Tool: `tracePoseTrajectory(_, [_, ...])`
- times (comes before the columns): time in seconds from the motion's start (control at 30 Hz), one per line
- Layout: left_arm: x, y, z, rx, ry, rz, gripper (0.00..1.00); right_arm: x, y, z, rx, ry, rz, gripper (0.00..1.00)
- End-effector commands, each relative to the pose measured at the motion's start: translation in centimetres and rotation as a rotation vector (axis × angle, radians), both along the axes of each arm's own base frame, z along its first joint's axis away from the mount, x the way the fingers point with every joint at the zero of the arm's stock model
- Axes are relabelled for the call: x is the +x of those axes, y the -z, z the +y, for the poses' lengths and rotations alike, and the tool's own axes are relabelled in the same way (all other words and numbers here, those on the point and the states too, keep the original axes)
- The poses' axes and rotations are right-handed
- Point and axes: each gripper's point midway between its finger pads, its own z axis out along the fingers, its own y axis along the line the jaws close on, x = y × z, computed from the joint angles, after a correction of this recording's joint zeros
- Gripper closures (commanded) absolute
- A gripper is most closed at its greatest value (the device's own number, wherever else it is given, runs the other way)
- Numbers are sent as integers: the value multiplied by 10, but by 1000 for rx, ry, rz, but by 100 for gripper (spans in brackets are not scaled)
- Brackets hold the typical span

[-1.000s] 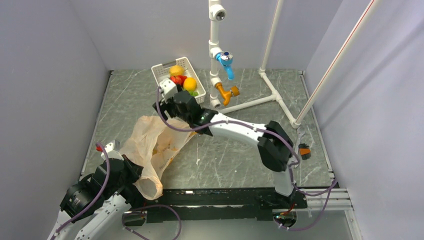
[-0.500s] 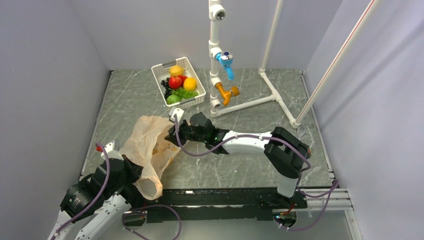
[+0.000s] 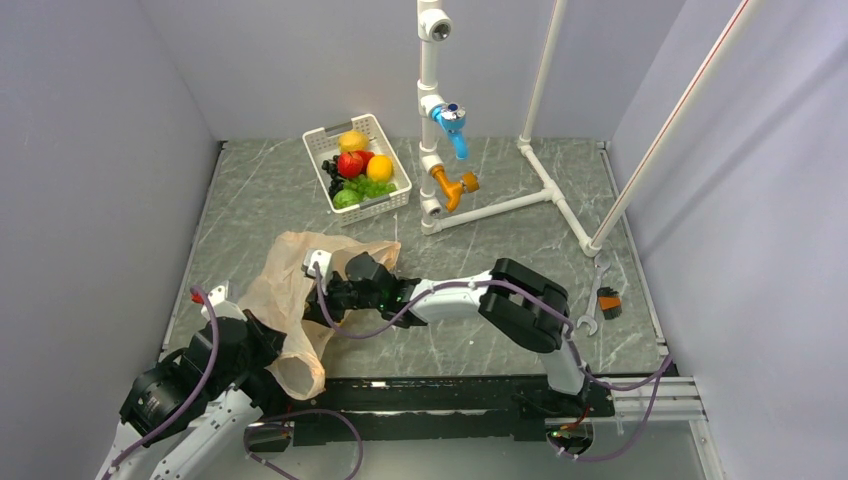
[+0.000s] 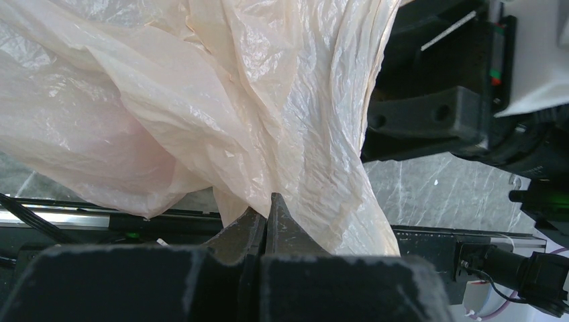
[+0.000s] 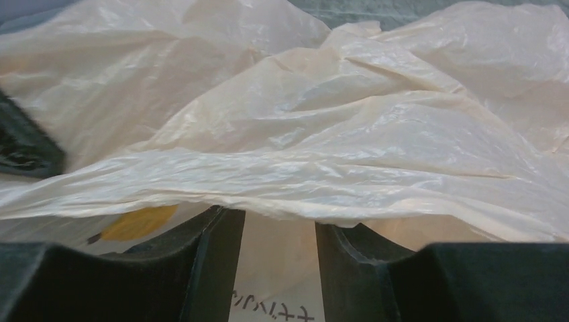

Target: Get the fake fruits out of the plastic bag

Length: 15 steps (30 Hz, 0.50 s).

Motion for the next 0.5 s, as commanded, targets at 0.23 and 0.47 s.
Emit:
tracePoseTrajectory(0.23, [3, -1, -2, 0, 3, -6, 100, 27, -1, 43, 39, 47, -9, 44])
tracePoseTrajectory(0.47, [3, 0, -3, 6, 6, 3, 100, 3, 12, 56, 27, -118, -9, 25])
